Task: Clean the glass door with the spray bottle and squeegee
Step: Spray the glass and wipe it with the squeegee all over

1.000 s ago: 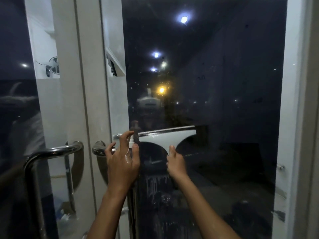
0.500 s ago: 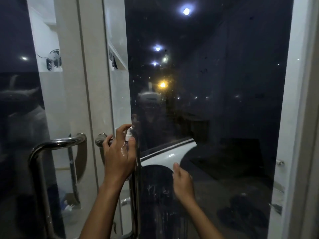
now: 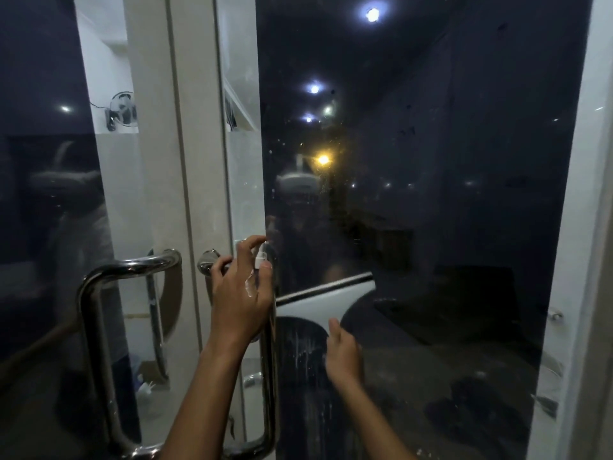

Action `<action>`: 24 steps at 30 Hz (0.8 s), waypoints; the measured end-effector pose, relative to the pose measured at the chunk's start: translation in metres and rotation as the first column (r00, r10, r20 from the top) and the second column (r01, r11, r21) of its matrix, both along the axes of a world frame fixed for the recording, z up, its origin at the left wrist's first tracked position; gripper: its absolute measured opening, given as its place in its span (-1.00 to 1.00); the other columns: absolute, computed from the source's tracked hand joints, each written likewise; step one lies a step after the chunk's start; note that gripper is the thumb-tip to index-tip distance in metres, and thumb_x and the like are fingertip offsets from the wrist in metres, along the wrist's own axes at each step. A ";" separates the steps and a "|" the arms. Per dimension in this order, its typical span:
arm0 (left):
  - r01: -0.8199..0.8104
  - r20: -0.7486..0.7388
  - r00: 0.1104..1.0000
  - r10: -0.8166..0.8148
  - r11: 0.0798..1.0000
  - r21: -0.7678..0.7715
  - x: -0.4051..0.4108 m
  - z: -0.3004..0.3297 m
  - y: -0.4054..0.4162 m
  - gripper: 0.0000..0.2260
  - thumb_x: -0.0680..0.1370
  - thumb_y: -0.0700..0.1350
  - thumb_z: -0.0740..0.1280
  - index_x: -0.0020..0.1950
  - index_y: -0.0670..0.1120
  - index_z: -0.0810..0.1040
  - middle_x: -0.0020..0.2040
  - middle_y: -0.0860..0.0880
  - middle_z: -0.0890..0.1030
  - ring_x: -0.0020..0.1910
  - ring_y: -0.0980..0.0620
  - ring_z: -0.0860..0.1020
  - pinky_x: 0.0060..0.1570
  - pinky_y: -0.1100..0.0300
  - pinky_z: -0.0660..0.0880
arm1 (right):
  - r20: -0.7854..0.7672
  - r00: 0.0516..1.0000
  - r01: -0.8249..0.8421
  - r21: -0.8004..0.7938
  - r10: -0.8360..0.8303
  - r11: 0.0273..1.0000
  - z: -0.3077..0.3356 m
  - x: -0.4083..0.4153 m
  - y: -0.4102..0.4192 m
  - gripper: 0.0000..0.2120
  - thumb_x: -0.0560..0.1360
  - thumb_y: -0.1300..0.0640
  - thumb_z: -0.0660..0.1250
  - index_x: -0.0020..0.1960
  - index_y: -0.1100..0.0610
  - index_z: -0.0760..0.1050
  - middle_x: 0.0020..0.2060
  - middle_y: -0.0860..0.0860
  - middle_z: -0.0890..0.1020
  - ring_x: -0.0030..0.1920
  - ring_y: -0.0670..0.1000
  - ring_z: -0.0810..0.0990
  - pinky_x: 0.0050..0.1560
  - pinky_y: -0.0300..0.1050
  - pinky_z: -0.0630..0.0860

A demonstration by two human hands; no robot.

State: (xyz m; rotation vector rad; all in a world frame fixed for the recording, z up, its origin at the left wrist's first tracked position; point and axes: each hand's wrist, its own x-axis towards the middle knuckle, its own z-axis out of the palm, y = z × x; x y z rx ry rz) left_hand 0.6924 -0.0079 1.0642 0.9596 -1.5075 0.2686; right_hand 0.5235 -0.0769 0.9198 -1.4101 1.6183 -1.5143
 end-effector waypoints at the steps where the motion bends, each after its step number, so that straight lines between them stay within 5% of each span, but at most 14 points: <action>1: -0.004 0.006 1.000 0.004 1.000 0.002 0.000 -0.001 0.000 -0.69 0.63 0.00 0.11 0.37 0.09 0.36 -0.34 0.21 0.46 0.09 0.65 0.29 0.32 -0.08 0.28 | 0.005 1.000 0.020 0.044 -0.021 0.999 -0.016 -0.004 0.002 -0.48 0.68 -0.20 0.02 -0.12 0.09 0.59 -0.23 0.05 0.62 -0.11 0.14 0.60 -0.12 -0.08 0.40; 4: -0.025 0.019 0.999 0.025 1.000 -0.018 -0.001 -0.004 0.000 -0.68 0.62 0.02 0.10 0.36 0.07 0.38 -0.27 0.17 0.50 0.11 0.62 0.28 0.37 -0.08 0.26 | 0.025 0.999 0.042 0.066 -0.044 0.997 -0.044 -0.011 0.013 -0.48 0.68 -0.15 0.05 -0.36 0.07 0.39 -0.42 -0.04 0.51 -0.29 0.07 0.53 -0.11 0.01 0.49; 8: -0.011 0.024 1.000 0.012 0.999 -0.031 -0.004 -0.008 0.001 -0.68 0.62 0.02 0.10 0.36 0.06 0.40 -0.13 0.13 0.53 0.13 0.61 0.28 0.42 -0.21 0.26 | 0.043 0.997 0.065 -0.059 -0.063 0.996 -0.037 -0.012 0.024 -0.48 0.66 -0.18 0.07 -0.39 0.06 0.36 -0.47 -0.09 0.49 -0.37 -0.06 0.50 -0.18 -0.02 0.50; 12: 0.021 -0.038 0.999 -0.023 0.997 -0.071 0.000 -0.005 0.004 -0.69 0.62 -0.10 0.18 0.36 0.09 0.38 0.02 0.13 0.50 0.20 0.73 0.08 0.30 -0.37 0.35 | 0.145 0.989 0.010 -0.239 0.025 0.971 0.023 -0.001 0.025 -0.48 0.63 -0.23 0.05 -0.41 0.03 0.25 -0.56 -0.10 0.33 -0.49 -0.13 0.31 -0.37 -0.09 0.28; 15: 0.008 -0.060 0.998 -0.014 0.996 -0.088 0.004 -0.003 0.004 -0.69 0.63 -0.07 0.15 0.37 0.07 0.38 0.06 0.13 0.47 0.21 0.71 0.08 0.33 -0.42 0.31 | 0.208 0.973 -0.029 -0.305 0.096 0.952 0.082 0.015 0.016 -0.50 0.69 -0.13 0.05 -0.39 0.02 0.23 -0.52 -0.04 0.30 -0.46 0.00 0.28 -0.35 -0.04 0.23; 19: 0.005 -0.109 0.994 -0.009 0.999 -0.035 0.010 -0.003 0.006 -0.68 0.63 -0.01 0.12 0.38 0.11 0.35 0.11 0.12 0.46 0.21 0.60 0.12 0.34 -0.45 0.29 | 0.261 0.961 -0.024 -0.260 0.095 0.965 0.118 0.034 0.001 -0.50 0.69 -0.16 0.04 -0.34 0.07 0.32 -0.47 0.03 0.37 -0.42 0.04 0.37 -0.33 -0.06 0.35; 24: 0.018 -0.075 0.997 -0.025 0.996 -0.093 0.013 -0.004 0.007 -0.70 0.62 -0.12 0.18 0.35 0.05 0.38 -0.01 0.28 0.42 0.17 0.76 0.07 0.25 -0.49 0.36 | 0.249 0.968 0.071 -0.140 -0.034 0.988 0.046 0.027 0.008 -0.53 0.69 -0.09 0.08 -0.33 0.08 0.38 -0.45 -0.06 0.42 -0.50 -0.20 0.38 -0.46 -0.35 0.31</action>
